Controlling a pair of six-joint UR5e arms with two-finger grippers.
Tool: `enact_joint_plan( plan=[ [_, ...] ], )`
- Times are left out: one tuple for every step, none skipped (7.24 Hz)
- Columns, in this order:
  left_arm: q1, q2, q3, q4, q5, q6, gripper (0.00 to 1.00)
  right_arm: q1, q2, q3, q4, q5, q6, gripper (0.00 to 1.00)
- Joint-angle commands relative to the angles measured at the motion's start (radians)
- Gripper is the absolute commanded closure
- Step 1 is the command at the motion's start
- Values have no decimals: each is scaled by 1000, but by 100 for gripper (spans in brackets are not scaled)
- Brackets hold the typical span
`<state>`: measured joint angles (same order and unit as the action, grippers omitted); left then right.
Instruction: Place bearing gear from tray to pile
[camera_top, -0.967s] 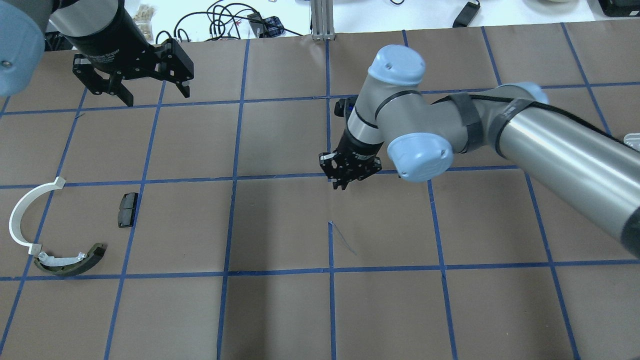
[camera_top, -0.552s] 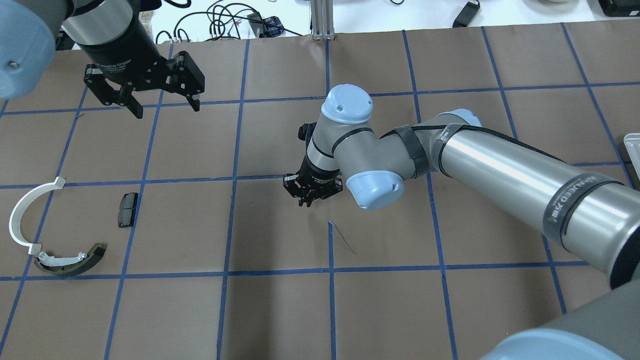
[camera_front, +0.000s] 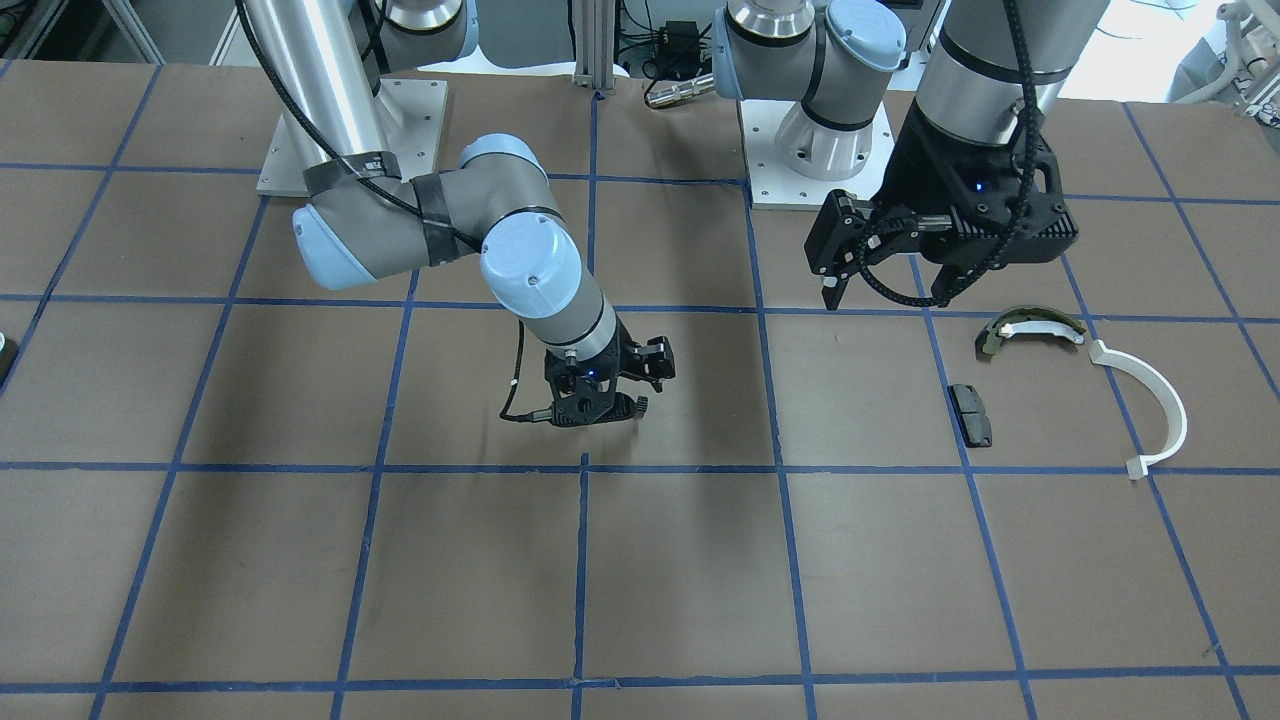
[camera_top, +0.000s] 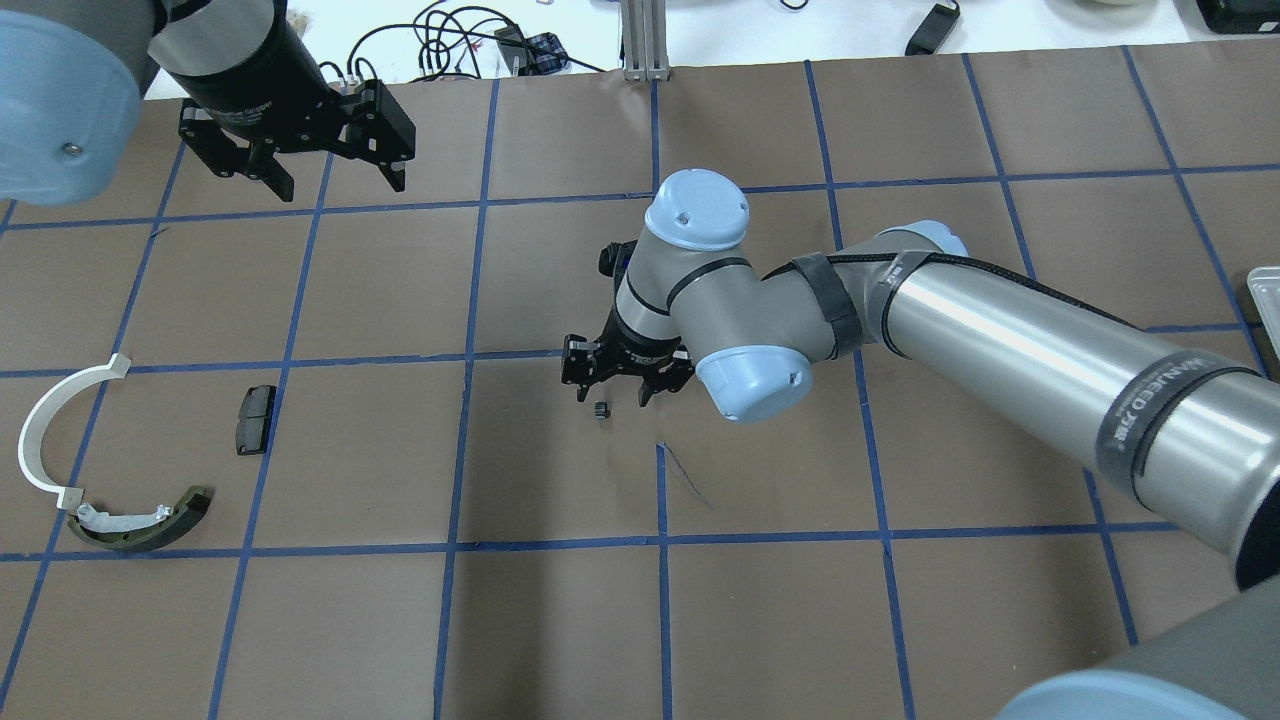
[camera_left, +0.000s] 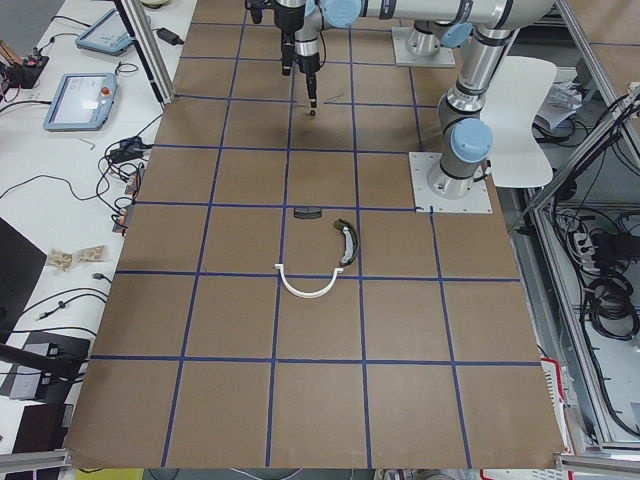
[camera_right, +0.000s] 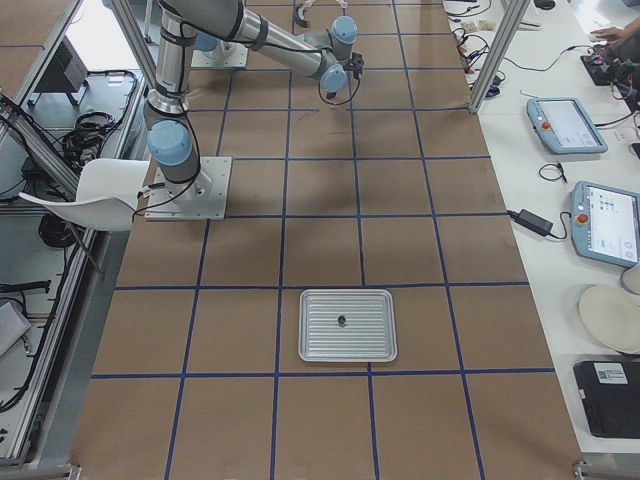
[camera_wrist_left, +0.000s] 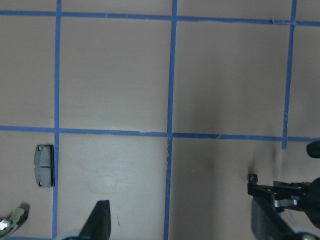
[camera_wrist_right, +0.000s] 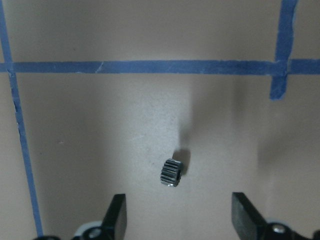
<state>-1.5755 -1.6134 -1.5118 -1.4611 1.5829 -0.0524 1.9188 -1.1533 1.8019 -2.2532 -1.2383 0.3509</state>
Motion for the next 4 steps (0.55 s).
enact_joint_plan(
  plan=[
    [0, -2, -4, -25, 2, -1, 0, -180, -130, 2, 153, -30, -132, 0],
    [-3, -8, -10, -45, -4, -9, 0, -293, -194, -1, 261, -102, -296, 0],
    [-12, -11, -52, -57, -15, -30, 0, -392, -248, 4, 340, -142, -452, 0],
    [-59, -16, -106, -30, -15, -108, 0, -502, -281, -1, 390, -235, -636, 0]
  ],
)
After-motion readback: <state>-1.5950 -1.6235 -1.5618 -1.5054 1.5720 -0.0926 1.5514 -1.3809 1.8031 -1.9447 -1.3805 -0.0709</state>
